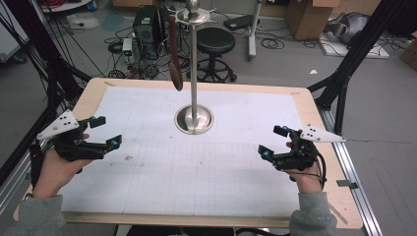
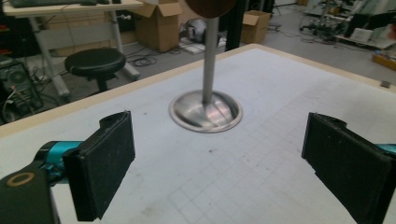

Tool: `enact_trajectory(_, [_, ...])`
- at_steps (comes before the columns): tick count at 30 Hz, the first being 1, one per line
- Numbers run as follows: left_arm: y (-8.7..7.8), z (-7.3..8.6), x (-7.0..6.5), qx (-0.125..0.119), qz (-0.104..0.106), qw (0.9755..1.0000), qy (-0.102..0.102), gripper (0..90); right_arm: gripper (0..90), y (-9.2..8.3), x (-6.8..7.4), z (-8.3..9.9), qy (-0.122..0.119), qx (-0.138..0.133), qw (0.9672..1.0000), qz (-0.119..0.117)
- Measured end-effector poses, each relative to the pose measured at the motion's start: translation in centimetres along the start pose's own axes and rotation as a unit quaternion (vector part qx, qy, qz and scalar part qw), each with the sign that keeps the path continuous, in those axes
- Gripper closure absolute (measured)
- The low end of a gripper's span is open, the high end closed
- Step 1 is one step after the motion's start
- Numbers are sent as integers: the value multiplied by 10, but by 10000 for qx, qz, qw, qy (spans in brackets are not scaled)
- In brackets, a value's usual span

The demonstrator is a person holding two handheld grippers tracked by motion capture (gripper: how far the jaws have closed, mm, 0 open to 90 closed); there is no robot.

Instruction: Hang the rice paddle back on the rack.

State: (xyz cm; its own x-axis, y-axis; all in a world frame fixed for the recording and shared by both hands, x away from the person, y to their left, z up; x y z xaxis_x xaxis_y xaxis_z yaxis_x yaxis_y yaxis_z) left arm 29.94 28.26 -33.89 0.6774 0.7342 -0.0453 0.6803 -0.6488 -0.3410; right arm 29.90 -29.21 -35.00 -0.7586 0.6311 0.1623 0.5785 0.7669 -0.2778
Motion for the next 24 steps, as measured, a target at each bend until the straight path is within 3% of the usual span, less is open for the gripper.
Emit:
enact_trajectory(6, [-12, 13, 15, -131, -368, 9990, -208, 101, 1, -10, -12, 6, 153, -162, 9986, 481])
enact_trajectory(14, [-21, 27, 27, -184, -743, 9963, -400, 101, 1, -26, -30, 19, 418, -350, 9938, 972])
enact_trajectory(19, [-27, 33, 31, -235, -1029, 9933, -468, 101, 1, -31, -36, 26, 479, -320, 9914, 1173])
enact_trajectory(24, [-31, 34, 33, -328, -1123, 9916, -545, 101, 1, -31, -38, 28, 497, -338, 9905, 1234])
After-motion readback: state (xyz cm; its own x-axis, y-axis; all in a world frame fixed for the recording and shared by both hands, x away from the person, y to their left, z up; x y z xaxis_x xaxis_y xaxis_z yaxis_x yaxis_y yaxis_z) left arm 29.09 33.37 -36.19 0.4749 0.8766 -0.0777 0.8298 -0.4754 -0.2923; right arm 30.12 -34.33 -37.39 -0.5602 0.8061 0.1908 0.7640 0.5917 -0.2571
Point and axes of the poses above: each handheld gripper's, and its own axes: y roughly forward along the jaws, z roughly out of its underside, x roughly to its left, the point moved 1 cm from there along y, roughly forward along the jaws, and after that the axes turned 5 degrees about x, right-handed, at the moved point
